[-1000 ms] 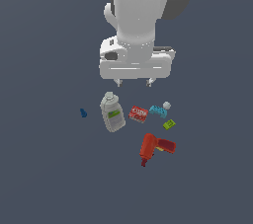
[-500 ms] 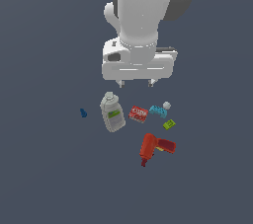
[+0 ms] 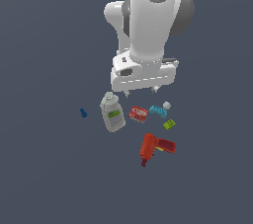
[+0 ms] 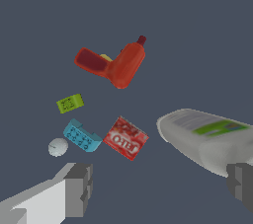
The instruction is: Pick up a designated object from a clutter of objects.
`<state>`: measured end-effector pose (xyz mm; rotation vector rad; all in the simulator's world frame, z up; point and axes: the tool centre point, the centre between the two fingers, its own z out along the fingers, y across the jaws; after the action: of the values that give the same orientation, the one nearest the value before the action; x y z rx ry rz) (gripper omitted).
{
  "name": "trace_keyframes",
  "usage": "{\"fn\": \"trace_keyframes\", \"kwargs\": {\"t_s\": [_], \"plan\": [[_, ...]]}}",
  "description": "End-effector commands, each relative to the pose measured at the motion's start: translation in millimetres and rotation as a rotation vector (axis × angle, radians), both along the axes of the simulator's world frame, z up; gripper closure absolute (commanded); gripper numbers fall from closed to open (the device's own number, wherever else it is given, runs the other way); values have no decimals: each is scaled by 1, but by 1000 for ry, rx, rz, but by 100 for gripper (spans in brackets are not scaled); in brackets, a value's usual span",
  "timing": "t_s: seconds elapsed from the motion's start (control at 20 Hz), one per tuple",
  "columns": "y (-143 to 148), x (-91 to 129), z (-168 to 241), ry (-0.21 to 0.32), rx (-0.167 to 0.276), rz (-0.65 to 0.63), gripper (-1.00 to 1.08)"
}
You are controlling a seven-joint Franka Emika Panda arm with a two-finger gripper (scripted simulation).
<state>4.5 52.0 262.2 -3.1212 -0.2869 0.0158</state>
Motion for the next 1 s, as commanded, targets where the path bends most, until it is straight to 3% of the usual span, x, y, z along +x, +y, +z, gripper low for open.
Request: {"fn": "trace_keyframes", "kwargs": {"t_s": [0.0, 0.4, 0.95], "plan": [[9, -1, -16, -1, -7, 70, -92], [48, -15, -84, -3, -25, 381, -92], [99, -52, -163, -8, -15, 786, -92]]}}
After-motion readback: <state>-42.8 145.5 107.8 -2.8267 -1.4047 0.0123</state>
